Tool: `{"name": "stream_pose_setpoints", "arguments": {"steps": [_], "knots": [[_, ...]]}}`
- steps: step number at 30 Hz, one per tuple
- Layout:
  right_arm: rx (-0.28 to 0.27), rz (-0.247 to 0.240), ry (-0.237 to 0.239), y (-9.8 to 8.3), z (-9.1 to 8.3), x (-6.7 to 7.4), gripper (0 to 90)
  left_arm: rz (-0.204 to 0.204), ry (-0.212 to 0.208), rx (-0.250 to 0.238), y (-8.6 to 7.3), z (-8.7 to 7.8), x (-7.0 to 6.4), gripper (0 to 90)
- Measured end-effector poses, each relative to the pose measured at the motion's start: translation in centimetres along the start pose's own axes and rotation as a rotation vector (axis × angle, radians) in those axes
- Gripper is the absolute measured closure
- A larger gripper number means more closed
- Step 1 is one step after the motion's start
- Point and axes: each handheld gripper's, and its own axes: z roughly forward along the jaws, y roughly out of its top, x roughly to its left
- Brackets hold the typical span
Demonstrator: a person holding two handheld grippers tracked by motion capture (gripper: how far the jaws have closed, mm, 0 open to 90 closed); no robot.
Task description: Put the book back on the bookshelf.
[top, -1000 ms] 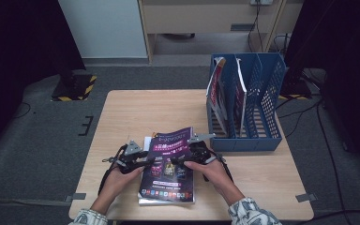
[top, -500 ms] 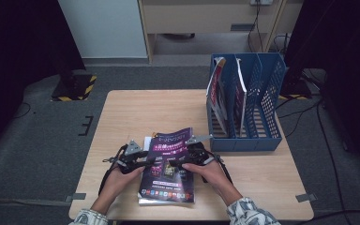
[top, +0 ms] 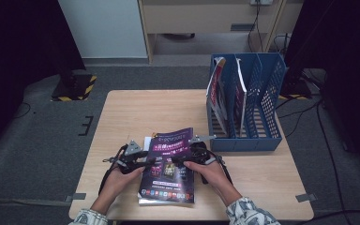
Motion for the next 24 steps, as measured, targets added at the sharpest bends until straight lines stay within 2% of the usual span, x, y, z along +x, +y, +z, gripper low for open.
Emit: {"name": "stream_pose_setpoints", "arguments": {"steps": [4,6,11,16,24], "knots": [[-0.007,0.039,-0.015,0.2,-0.2,0.0,57.6,0.003,-0.007,0.003,0.0,0.0,0.0,46.5],[-0.021,0.048,-0.021,0.3,-0.3,0.1,63.9,0.002,-0.008,0.003,0.1,0.1,0.0,41.9],[-0.067,0.029,-0.023,1.0,-0.9,0.5,74.7,0.003,-0.004,-0.008,0.2,0.1,-0.1,33.5],[-0.084,-0.006,-0.029,1.3,-1.2,1.0,76.5,-0.008,-0.005,-0.034,0.4,-0.2,0.0,31.0],[-0.117,-0.061,-0.048,1.9,-1.9,1.5,78.3,-0.015,-0.01,-0.036,0.4,-0.1,0.0,27.4]]}}
